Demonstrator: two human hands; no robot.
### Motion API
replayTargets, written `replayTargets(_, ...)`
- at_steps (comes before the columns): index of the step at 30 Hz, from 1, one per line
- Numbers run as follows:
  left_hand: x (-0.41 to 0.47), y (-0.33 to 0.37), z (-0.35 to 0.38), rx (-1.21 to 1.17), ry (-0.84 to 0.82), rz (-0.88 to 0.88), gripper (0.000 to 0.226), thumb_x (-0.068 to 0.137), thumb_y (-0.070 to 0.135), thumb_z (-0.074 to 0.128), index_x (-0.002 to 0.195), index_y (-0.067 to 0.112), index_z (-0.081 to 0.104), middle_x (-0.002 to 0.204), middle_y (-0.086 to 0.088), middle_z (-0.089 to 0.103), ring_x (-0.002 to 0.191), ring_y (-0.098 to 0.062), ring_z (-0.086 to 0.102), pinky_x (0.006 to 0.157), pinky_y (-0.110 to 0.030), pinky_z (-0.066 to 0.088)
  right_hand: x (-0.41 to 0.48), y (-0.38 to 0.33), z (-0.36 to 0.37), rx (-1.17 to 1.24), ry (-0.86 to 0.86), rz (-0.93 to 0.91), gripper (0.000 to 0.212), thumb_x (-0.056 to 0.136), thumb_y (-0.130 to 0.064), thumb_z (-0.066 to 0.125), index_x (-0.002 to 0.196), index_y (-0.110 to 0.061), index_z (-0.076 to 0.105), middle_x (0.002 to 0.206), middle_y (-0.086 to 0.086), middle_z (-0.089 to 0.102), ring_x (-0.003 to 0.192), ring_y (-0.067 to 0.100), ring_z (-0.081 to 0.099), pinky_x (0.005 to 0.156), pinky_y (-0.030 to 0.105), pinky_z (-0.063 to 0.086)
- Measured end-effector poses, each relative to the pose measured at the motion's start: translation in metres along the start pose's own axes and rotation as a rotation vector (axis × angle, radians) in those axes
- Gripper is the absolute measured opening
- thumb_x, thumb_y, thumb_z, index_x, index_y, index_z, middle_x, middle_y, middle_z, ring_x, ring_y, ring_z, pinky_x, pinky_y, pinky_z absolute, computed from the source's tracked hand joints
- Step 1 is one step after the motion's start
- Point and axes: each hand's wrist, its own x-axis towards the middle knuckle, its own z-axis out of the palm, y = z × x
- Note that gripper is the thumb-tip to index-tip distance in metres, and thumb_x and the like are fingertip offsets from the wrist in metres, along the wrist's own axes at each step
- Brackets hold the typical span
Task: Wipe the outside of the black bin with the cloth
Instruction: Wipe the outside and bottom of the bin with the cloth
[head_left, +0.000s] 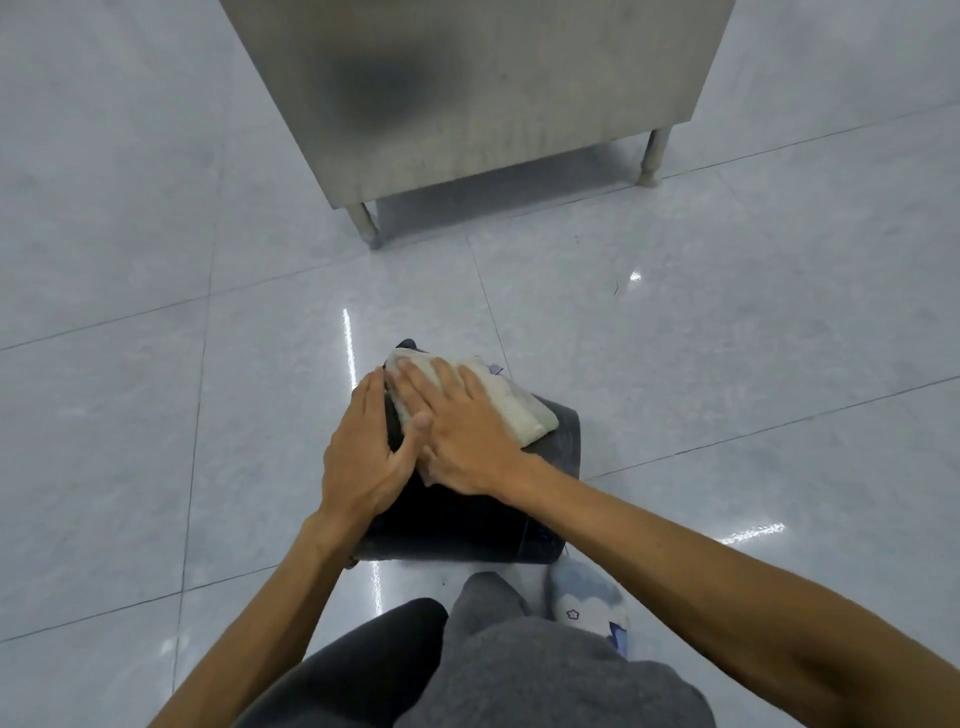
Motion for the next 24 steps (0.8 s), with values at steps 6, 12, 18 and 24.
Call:
replayTargets(6,0.000,-0.009,0.002,0.004,-0.022,0.007,0.099,0.085,0.085,0.023,0.155,0.015,0.026,0.157,-0.001,0.037,0.136,-0.022,0.046,0.103,-0.043,0.043,-0.059,-0.013,0.019,-0.054,0.105,-0.133,0.067,0.107,-0.038,0.040,0.166,-0.019,0.016,0.174,0.004,0.013,0.160,0.034,0.005,0.127,0.058,0.007)
replayTargets(12,-0.012,-0.005,0.002,0.072,-0.003,0.076,0.097,0.087,0.082,0.028,0.154,0.012,0.027,0.151,-0.002,0.041,0.127,-0.017,0.048,0.089,-0.030,0.042,-0.055,0.006,0.008,0.049,0.117,0.081,0.077,0.102,-0.058,0.043,0.163,-0.015,0.023,0.172,0.005,0.018,0.157,0.026,0.017,0.124,0.051,0.022)
replayTargets(18,-0.019,0.000,-0.002,0.090,-0.020,0.021,0.102,0.086,0.085,0.022,0.156,0.011,0.024,0.158,-0.005,0.035,0.133,-0.025,0.048,0.097,-0.042,0.048,-0.044,0.021,-0.002,0.089,0.084,0.515,0.075,0.099,-0.072,0.020,0.160,-0.029,0.027,0.166,0.003,0.032,0.151,0.041,0.027,0.120,0.065,0.020)
replayTargets(24,-0.009,0.007,-0.011,0.153,-0.071,0.057,0.092,0.088,0.078,0.025,0.158,0.018,0.020,0.161,0.002,0.030,0.139,-0.017,0.041,0.102,-0.038,0.043,-0.075,-0.016,0.017,0.002,0.297,0.479,0.072,0.106,-0.061,0.025,0.158,-0.013,0.038,0.165,0.013,0.035,0.153,0.038,0.028,0.123,0.064,0.016)
